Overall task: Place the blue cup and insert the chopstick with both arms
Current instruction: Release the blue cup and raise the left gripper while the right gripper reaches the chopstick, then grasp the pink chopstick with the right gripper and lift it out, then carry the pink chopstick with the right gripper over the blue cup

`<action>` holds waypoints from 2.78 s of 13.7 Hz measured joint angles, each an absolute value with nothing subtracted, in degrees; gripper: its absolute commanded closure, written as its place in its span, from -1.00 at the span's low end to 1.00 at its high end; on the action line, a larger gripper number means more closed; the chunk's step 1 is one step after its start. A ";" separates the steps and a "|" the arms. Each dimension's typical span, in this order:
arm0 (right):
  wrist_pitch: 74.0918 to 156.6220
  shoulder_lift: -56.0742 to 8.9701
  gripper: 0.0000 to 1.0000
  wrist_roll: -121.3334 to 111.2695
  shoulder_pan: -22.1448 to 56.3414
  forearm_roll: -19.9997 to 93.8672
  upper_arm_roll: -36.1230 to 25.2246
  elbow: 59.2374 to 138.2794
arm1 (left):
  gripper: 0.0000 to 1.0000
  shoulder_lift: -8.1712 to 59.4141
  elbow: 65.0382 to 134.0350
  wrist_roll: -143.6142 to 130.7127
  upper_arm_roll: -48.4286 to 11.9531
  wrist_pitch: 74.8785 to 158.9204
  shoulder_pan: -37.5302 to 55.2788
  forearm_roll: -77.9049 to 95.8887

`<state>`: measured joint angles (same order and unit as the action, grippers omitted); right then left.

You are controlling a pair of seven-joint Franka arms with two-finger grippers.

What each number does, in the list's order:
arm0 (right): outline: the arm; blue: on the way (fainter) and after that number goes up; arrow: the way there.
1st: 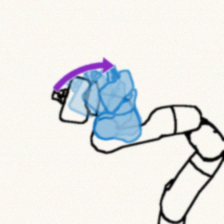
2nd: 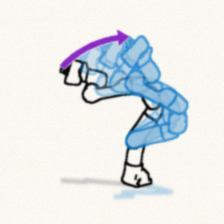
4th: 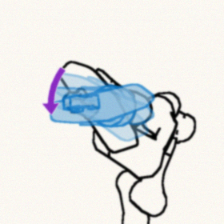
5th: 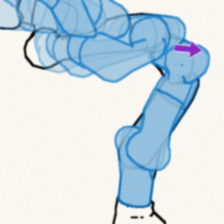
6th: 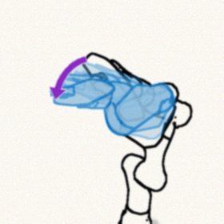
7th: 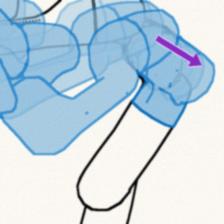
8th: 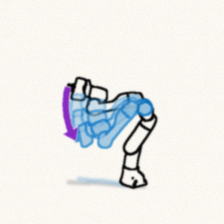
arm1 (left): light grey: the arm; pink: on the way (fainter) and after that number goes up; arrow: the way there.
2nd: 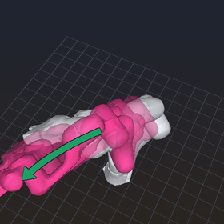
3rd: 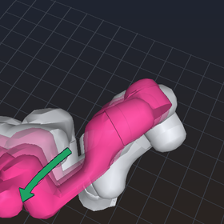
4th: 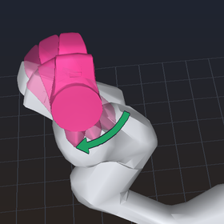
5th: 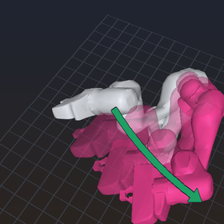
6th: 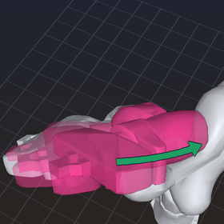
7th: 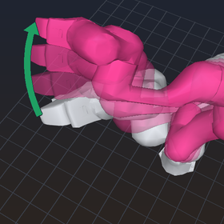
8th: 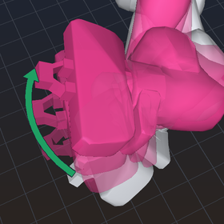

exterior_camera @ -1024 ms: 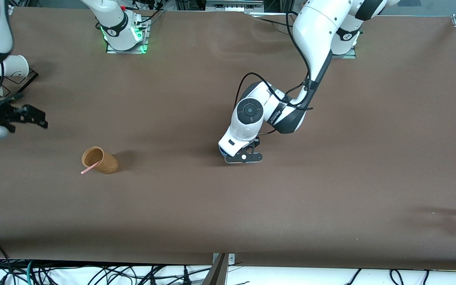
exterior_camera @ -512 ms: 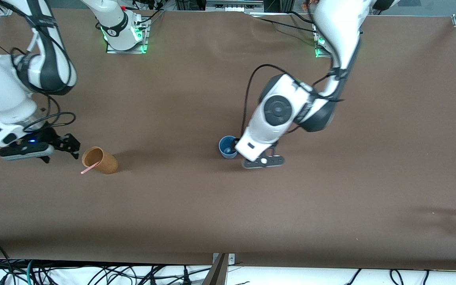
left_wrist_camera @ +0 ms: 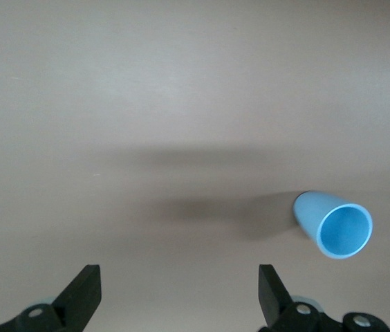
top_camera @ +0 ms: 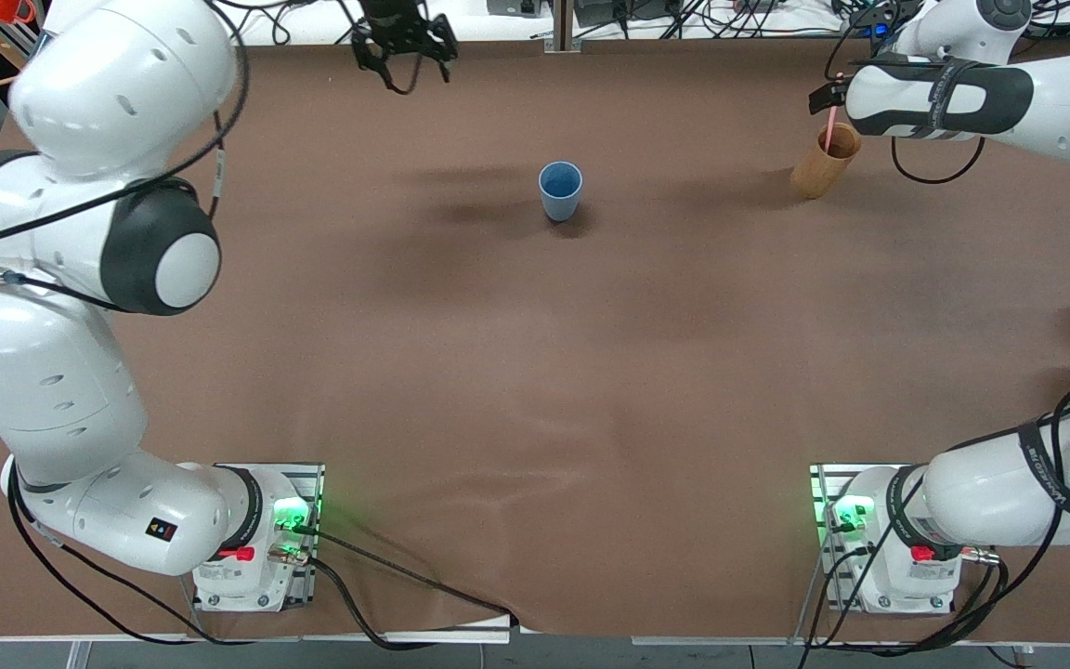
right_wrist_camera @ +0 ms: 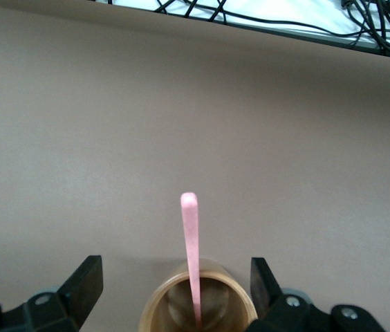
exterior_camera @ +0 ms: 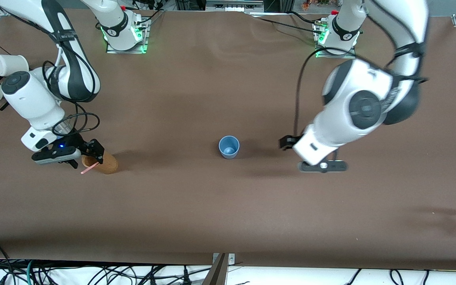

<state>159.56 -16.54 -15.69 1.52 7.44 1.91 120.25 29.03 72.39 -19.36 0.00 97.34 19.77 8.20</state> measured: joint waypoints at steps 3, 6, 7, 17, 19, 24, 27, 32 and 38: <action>159.79 -17.14 0.22 -16.65 1.22 7.58 1.89 120.18 | -1.00 24.81 72.42 -12.34 0.05 91.49 14.57 8.20; 159.79 -17.16 0.32 -16.65 1.20 7.79 1.89 120.13 | -1.00 20.76 72.48 -7.72 0.07 87.54 8.71 8.20; 159.79 -17.17 0.31 -16.65 1.19 7.82 1.89 120.13 | -1.00 19.66 72.50 -6.98 0.08 86.42 6.88 8.20; 160.69 -17.69 0.97 -16.65 1.15 8.12 1.90 120.03 | -1.00 9.35 79.90 0.86 0.04 82.15 0.28 4.05; 161.27 -17.70 1.00 -16.66 1.15 8.13 1.90 120.01 | -1.00 7.26 82.79 1.07 0.00 82.17 0.28 4.04; 161.70 -17.43 1.00 -16.81 1.15 8.13 1.90 117.96 | -1.00 4.94 86.52 1.39 -0.22 82.26 0.31 4.03; 161.44 -15.18 1.00 -17.37 1.16 8.13 1.90 116.98 | -1.00 4.95 86.93 1.48 -0.32 82.33 0.35 4.01; 151.97 -8.25 1.00 -17.44 1.24 8.13 2.04 116.31 | -1.00 5.01 87.08 1.56 -0.81 82.46 0.81 4.00; 136.77 -6.02 1.00 1.03 4.03 8.25 4.92 108.00 | -1.00 5.01 87.09 1.73 -0.64 82.52 0.46 3.93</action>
